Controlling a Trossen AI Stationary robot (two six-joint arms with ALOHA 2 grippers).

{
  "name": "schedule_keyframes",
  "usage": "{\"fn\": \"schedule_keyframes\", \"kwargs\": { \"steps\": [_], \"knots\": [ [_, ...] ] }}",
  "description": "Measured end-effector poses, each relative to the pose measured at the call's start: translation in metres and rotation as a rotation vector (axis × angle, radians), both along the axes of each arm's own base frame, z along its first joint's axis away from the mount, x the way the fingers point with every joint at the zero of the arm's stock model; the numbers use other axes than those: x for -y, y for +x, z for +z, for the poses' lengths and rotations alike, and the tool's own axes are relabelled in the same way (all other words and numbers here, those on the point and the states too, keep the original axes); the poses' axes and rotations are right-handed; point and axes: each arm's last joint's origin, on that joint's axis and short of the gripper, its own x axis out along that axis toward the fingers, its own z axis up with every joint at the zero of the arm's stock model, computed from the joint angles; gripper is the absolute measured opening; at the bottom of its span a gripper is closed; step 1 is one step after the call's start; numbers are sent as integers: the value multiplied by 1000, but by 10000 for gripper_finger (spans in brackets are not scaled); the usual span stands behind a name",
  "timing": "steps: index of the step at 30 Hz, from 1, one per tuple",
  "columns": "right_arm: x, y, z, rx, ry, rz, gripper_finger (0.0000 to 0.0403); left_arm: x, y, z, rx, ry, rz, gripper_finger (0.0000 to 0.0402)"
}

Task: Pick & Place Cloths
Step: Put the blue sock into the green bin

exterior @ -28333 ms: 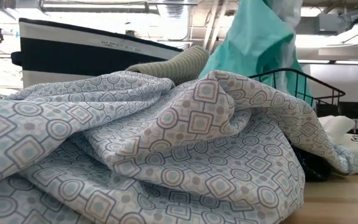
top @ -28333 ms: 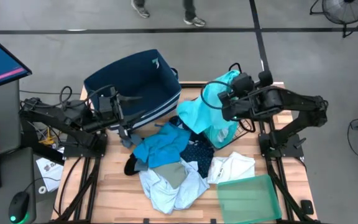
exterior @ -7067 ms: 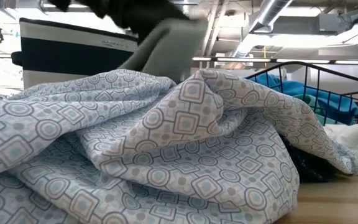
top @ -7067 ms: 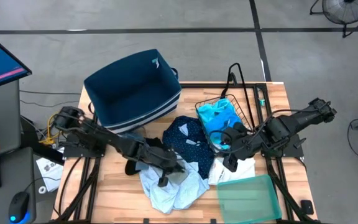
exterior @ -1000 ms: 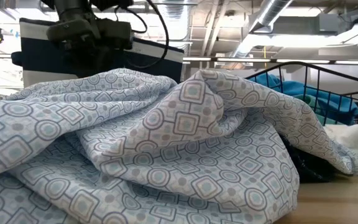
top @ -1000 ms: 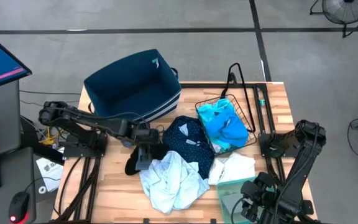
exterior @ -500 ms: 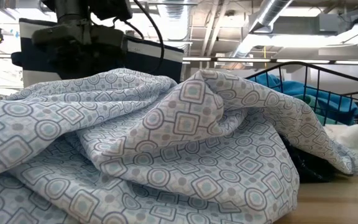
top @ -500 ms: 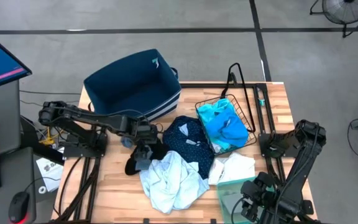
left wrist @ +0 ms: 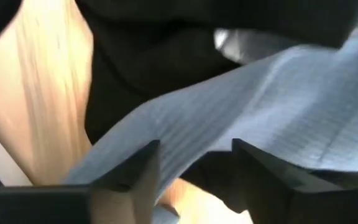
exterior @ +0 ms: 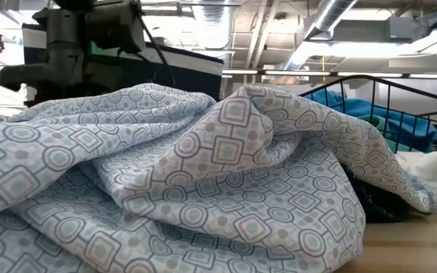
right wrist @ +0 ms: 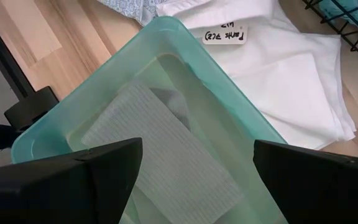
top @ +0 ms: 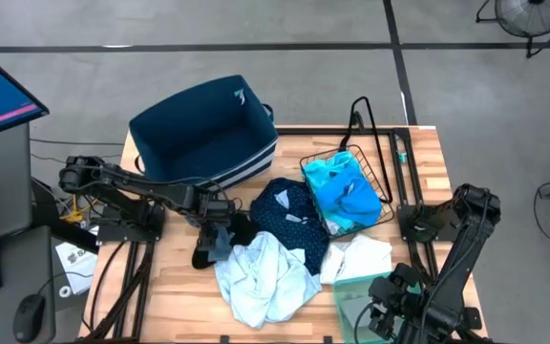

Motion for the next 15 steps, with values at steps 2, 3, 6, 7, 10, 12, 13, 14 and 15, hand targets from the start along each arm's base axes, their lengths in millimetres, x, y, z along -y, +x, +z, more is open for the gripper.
{"fn": "schedule_keyframes", "kwargs": {
  "steps": [2,3,6,7,10,12,13,14,15],
  "knots": [
    [0,0,0,0,0,0,302,0,-3,-3,-16,-4,27,126],
    [0,0,0,0,0,0,302,0,-4,-4,-22,-7,50,102],
    [0,0,0,1,1,0,301,0,-4,-4,-21,-15,110,27],
    [0,0,0,1,2,0,302,0,-4,-4,-20,-18,130,14],
    [1,2,0,1,2,-7,301,0,-3,-4,-17,-34,181,5],
    [2,3,0,1,2,-11,301,1,-2,-3,-14,-63,210,1],
    [2,4,0,1,2,-12,301,2,-1,-1,-9,-78,221,1],
    [2,4,0,0,2,-11,301,3,1,1,1,-92,230,1],
    [2,4,0,0,0,-8,302,5,3,4,14,-104,233,0]
  ]
}}
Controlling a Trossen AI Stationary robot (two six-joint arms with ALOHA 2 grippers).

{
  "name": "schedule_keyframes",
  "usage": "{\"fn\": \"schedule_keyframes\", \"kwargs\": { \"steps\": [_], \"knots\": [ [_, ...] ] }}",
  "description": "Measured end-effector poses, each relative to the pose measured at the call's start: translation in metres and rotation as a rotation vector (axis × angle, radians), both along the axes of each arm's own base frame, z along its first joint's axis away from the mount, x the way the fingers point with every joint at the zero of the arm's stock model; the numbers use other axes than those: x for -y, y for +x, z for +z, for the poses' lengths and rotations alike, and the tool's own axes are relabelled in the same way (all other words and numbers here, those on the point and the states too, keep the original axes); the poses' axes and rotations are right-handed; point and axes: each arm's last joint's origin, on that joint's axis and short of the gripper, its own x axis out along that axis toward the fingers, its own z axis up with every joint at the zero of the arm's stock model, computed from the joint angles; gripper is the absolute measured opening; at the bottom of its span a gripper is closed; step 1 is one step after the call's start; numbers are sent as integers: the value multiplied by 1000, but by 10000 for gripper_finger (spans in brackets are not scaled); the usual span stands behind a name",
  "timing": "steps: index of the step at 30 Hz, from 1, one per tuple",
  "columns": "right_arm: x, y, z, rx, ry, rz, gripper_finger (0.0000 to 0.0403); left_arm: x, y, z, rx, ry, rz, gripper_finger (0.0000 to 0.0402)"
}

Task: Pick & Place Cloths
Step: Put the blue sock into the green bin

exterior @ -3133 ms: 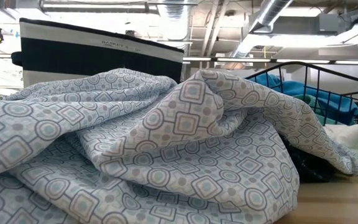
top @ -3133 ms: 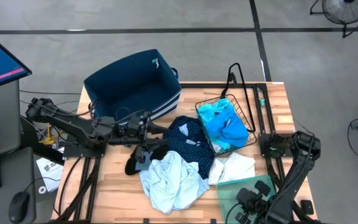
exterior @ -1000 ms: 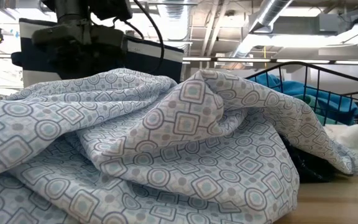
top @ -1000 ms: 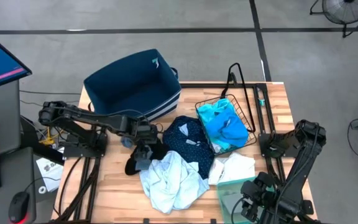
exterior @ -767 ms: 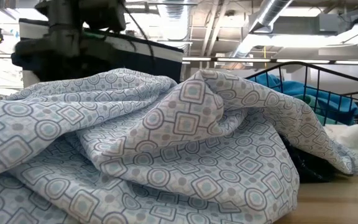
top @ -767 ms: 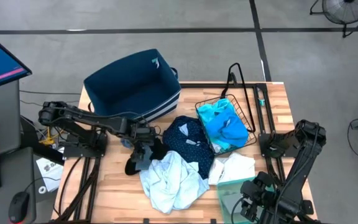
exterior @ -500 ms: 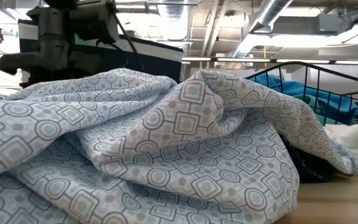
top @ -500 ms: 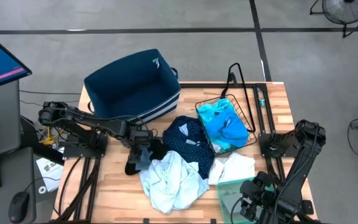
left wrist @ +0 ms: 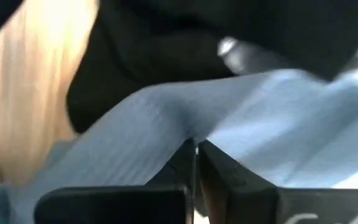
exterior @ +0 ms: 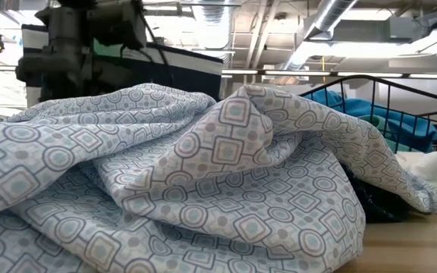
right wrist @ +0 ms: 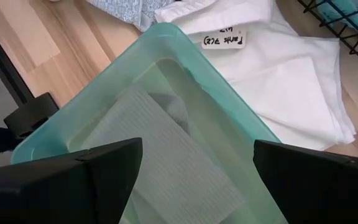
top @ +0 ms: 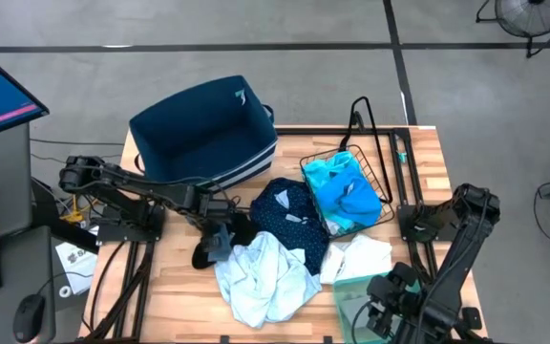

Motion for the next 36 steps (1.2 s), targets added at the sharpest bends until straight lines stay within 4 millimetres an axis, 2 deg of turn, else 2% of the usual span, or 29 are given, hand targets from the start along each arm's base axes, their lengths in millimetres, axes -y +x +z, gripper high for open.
{"fn": "schedule_keyframes", "kwargs": {
  "steps": [14,18,22,28,36],
  "knots": [
    [4,7,0,-16,-22,47,301,28,38,59,281,-81,-14,0],
    [6,10,0,-22,-31,71,301,30,38,62,300,5,-34,1],
    [7,12,0,-24,-33,78,301,34,37,62,311,90,-165,14],
    [4,14,0,-6,-5,78,302,35,34,54,291,151,-308,76],
    [2,14,0,5,10,82,301,33,24,32,231,176,-356,220]
  ]
}}
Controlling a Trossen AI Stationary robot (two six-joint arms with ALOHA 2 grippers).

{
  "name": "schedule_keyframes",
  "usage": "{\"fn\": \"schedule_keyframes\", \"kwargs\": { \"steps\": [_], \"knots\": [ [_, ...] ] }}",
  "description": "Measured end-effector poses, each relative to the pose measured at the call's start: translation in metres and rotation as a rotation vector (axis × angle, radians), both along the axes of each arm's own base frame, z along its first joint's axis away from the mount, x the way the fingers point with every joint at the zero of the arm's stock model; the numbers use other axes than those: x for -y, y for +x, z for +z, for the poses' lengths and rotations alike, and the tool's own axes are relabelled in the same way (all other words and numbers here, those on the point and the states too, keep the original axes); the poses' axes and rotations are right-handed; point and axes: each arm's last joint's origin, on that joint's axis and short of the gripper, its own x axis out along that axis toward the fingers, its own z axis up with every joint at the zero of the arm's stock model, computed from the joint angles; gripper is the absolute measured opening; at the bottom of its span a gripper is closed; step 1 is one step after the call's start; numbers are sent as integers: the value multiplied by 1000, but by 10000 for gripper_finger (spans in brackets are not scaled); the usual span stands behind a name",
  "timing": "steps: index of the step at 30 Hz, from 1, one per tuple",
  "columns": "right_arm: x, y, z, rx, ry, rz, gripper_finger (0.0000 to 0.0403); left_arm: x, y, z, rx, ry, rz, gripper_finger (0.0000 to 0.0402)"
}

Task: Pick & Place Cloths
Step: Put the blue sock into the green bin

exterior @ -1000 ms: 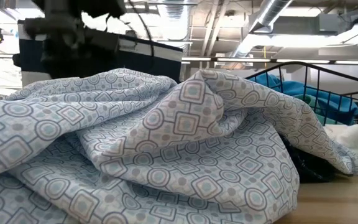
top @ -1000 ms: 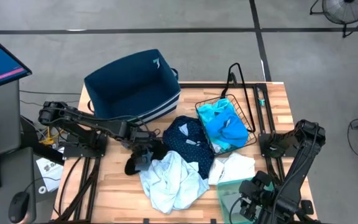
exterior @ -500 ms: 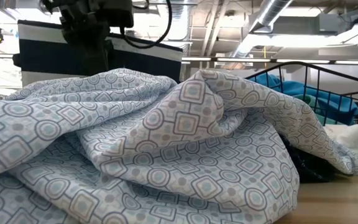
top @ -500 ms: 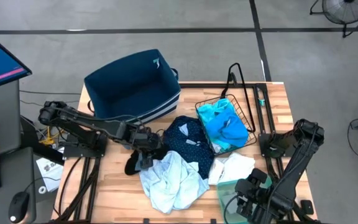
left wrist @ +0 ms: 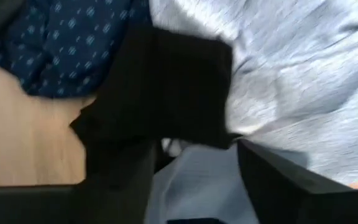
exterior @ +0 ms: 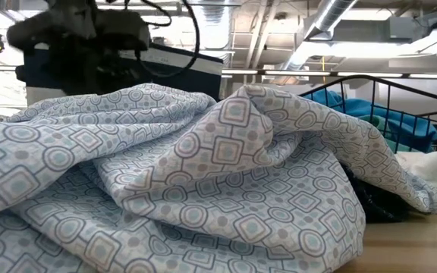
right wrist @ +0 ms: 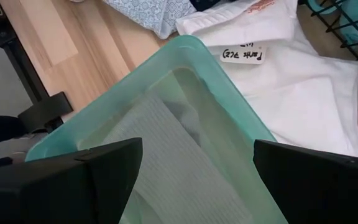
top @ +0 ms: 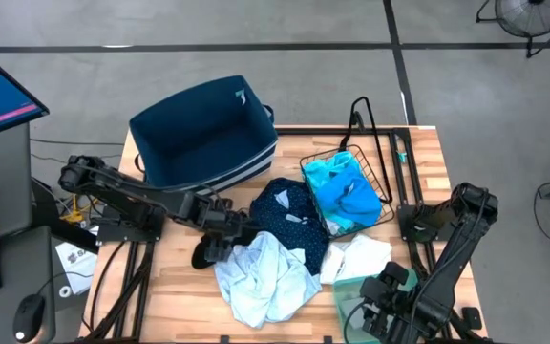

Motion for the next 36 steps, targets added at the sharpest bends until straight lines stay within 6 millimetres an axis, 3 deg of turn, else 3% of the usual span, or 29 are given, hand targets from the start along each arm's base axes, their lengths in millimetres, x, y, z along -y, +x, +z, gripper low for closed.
{"fn": "schedule_keyframes", "kwargs": {
  "steps": [3,7,14,19,27,36],
  "knots": [
    [0,0,0,0,0,0,301,-3,-5,-9,-23,54,28,267],
    [0,0,0,-1,-3,0,302,-5,-12,-20,-56,71,56,301],
    [1,0,0,12,-16,0,301,-11,-29,-43,-141,69,138,294],
    [1,0,0,12,-16,-1,301,-14,-38,-53,-179,42,252,224],
    [1,0,0,27,-26,-1,301,-18,-46,-63,-214,-21,437,18],
    [2,0,0,19,-51,51,301,-13,-30,-47,-129,-113,525,1]
  ]
}}
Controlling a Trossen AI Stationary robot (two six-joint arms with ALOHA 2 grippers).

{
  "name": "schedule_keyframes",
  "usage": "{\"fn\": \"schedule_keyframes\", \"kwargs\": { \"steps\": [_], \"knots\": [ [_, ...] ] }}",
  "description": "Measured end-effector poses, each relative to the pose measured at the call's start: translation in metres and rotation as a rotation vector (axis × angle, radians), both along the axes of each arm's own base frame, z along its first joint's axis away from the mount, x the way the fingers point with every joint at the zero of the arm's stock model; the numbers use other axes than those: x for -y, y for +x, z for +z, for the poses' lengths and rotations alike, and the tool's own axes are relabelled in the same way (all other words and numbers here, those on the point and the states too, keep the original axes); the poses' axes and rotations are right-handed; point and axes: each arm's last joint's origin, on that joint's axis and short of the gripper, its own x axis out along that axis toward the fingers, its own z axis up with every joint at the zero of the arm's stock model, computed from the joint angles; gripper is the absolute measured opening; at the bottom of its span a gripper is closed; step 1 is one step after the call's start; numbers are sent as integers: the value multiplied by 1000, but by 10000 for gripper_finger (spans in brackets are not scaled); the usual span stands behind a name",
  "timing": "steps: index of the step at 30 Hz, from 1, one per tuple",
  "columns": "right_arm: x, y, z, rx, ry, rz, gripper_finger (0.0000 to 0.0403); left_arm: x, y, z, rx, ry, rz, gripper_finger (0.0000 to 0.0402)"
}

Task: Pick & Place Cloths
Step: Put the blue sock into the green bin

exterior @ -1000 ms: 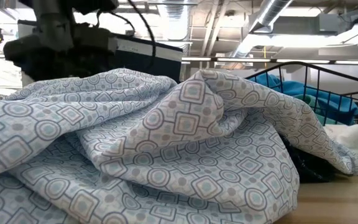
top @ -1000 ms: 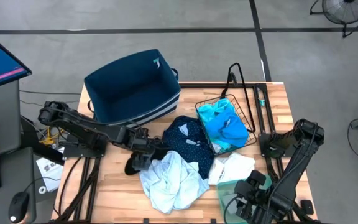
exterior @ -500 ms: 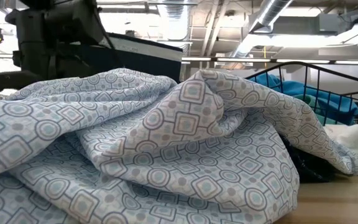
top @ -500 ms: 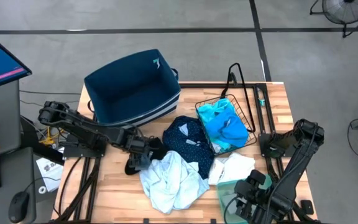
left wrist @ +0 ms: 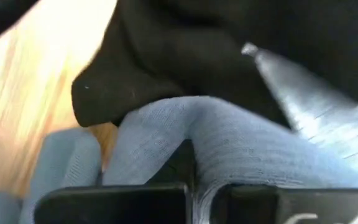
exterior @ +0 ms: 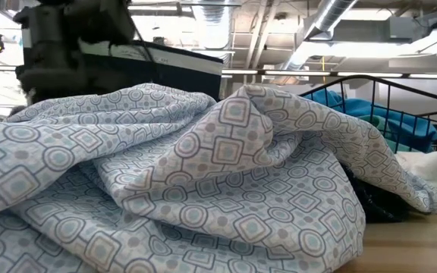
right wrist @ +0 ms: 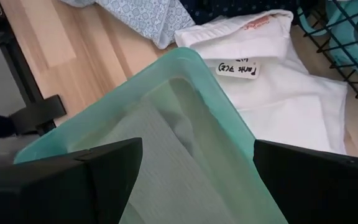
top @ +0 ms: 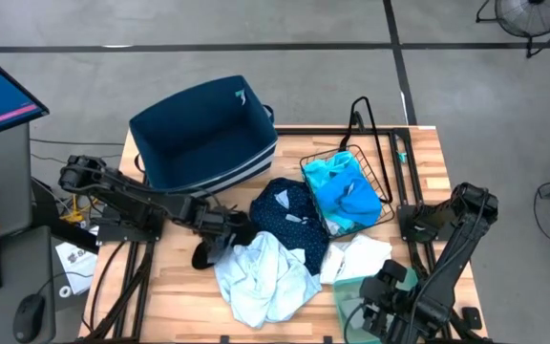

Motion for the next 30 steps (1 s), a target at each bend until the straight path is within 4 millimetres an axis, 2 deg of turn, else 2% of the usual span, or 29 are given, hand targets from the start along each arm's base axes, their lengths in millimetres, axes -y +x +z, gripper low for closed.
{"fn": "schedule_keyframes", "kwargs": {
  "steps": [6,13,21,30],
  "knots": [
    [6,-2,11,0,14,55,301,7,25,33,142,-40,5,0],
    [21,-6,36,90,40,74,301,19,49,76,336,-77,-16,0],
    [42,-10,65,273,0,89,301,24,65,111,499,-109,-17,0],
    [62,-3,81,413,-105,66,301,28,79,145,757,-156,-19,0]
  ]
}}
